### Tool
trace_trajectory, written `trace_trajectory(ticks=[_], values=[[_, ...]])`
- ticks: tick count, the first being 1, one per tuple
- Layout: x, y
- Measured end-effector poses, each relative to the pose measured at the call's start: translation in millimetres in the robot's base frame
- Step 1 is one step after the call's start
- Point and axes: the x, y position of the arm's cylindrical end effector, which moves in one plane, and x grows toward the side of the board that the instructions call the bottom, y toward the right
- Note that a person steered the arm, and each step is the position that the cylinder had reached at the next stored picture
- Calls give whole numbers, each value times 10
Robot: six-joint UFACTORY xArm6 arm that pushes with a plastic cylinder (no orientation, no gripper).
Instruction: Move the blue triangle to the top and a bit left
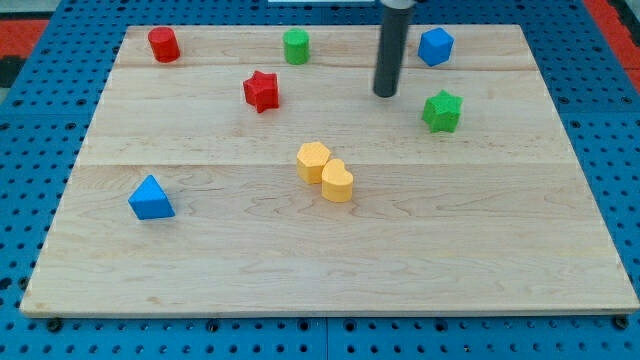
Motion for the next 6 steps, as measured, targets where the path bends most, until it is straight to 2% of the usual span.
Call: trace_trajectory(ticks=[2,3,4,5,6], values=[[998,-906],[1021,-1197],[1618,-1310],[1914,-1865],[1580,-2215]])
